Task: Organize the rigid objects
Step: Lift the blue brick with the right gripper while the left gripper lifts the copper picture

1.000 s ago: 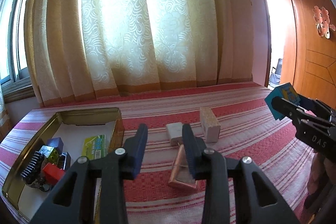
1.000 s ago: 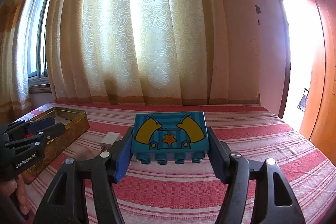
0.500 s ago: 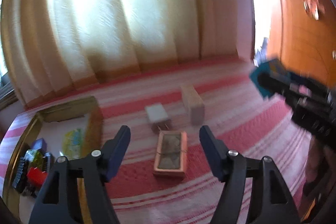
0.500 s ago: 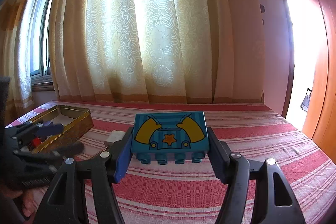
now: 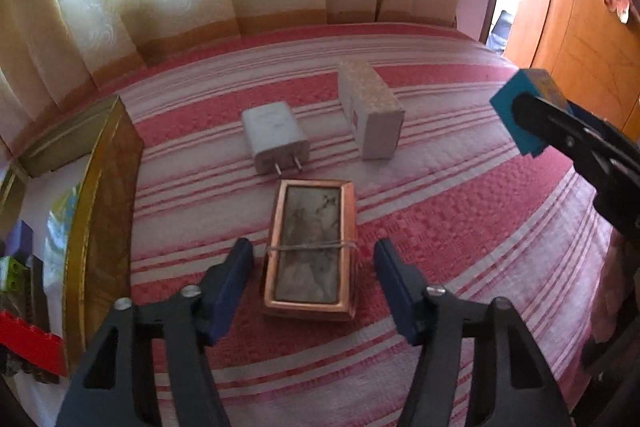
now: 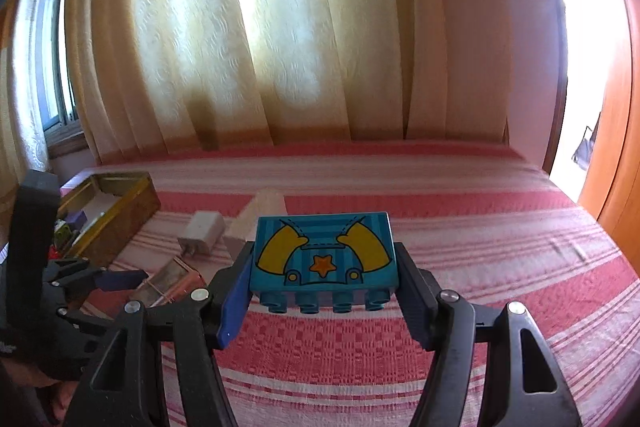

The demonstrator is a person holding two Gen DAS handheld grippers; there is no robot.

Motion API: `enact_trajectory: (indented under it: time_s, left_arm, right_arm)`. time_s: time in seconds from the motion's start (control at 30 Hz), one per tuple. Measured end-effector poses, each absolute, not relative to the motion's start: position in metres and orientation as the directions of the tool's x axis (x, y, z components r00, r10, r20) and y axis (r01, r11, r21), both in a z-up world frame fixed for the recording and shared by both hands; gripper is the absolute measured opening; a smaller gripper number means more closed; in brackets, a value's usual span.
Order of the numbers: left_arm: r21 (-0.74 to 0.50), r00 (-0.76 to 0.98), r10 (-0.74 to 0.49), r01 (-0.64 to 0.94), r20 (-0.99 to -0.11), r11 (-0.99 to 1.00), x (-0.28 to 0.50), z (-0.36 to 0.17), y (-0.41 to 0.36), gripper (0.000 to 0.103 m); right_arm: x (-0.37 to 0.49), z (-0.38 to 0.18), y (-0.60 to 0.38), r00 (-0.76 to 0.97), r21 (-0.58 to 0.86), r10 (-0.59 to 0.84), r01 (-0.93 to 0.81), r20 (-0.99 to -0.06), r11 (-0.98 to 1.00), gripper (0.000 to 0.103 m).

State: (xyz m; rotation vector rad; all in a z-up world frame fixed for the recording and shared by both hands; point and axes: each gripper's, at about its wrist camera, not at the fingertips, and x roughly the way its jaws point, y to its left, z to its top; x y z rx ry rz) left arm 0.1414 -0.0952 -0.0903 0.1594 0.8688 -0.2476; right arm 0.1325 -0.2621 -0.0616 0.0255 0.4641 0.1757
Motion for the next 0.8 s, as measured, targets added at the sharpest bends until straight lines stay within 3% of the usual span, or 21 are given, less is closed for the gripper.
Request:
enact_trajectory:
  time_s: [0.07, 0.33, 0.6, 0.8]
  left_arm:
    - [0.061, 0.629, -0.139, 0.285, -0.765, 0.957, 0.138, -0.090, -0.100, 0.046]
    - [0.089, 0.707, -0.119, 0.251, -0.697, 0.964, 0.125, -0.074, -0.094, 0.045]
    - [0.105, 0.834, -0.086, 0.170, -0.545, 0.980, 0.096, -0.052, -0.080, 0.045]
    - [0.073, 0.907, -0.076, 0.117, -0.414, 0.991, 0.075, -0.039, -0.065, 0.045]
  right_arm:
    - [0.135, -0.064, -0.262, 0.871, 0.066, 0.174, -0.161, -0.459, 0.985, 0.066]
    - [0.129, -0.062, -0.262, 0.883, 0.059, 0.176, -0.167, -0.434, 0.984, 0.066]
    - [0.116, -0.057, -0.264, 0.909, 0.062, 0.180, -0.169, -0.376, 0.984, 0.066]
    - [0.099, -0.051, -0.262, 0.945, 0.043, 0.166, -0.160, -0.283, 0.986, 0.066]
